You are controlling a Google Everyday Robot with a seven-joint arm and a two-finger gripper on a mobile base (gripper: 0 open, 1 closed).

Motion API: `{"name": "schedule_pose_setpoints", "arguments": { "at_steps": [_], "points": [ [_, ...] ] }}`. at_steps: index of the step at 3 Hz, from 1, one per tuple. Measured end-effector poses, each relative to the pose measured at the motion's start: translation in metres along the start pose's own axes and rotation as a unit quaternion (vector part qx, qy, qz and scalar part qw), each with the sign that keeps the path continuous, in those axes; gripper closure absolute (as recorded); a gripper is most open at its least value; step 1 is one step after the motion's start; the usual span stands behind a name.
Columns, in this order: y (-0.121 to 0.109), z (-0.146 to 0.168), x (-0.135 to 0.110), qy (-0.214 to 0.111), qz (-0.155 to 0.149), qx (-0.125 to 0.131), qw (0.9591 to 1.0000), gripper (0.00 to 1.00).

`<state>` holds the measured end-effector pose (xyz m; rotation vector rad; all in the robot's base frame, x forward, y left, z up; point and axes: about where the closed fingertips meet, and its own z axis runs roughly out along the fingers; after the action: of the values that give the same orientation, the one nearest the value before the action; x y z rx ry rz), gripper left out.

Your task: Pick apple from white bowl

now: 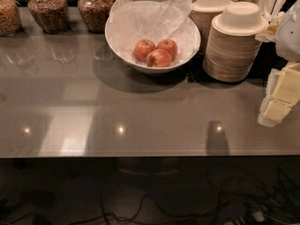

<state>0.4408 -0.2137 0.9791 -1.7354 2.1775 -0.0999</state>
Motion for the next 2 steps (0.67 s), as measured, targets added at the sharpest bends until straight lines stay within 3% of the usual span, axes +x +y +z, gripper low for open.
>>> {"name": "schedule_pose_setpoints", "arguments": {
  "at_steps": [1,2],
  "points": [
    [-0.016,-0.002,-0.039,-0.082,-0.074,0.046,0.9928,0.0],
    [-0.037,-0.005,-0.094,-0.148,-0.153,0.082,0.9735,0.0]
  ]
}}
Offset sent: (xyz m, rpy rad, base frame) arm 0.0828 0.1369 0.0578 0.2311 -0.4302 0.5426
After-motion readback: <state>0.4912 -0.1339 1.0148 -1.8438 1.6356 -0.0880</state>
